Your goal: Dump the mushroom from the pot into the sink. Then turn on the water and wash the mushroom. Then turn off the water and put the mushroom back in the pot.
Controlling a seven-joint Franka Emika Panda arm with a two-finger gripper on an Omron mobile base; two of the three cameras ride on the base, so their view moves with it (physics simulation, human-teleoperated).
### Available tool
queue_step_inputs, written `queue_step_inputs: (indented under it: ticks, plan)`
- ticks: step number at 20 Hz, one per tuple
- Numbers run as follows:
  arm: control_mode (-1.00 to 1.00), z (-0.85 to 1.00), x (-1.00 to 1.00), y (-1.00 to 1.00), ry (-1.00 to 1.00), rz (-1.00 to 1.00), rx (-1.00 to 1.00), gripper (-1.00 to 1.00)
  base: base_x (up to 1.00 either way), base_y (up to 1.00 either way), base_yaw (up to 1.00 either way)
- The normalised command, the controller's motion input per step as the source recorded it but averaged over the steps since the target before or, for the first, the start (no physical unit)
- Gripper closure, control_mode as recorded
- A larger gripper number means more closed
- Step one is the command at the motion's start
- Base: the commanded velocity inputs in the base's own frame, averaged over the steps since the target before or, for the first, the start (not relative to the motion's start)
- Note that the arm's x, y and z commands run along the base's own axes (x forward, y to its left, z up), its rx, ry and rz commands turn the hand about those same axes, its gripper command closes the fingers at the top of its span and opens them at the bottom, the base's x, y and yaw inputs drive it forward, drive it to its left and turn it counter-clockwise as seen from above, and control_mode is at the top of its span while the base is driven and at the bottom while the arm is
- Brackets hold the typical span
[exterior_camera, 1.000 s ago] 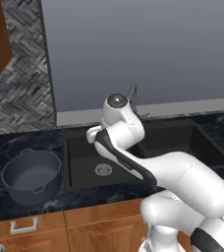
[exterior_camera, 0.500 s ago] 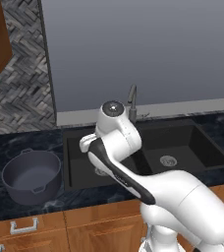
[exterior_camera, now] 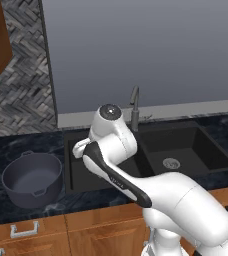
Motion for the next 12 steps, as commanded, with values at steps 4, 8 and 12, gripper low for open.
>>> queue_step_inputs:
  ticks: [4,8,12]
  plan:
    - [-1.00,0.00,0.00,0.45,0.00,0.08,0.00,1.00,0.00,0.00,0.00]
    - [-1.00,0.00,0.00,0.49,0.00,0.07,0.00,1.00,0.00,0.00,0.00]
    - [-1.00,0.00,0.03,0.50,0.00,0.05,0.00,1.00,0.00,0.00,0.00]
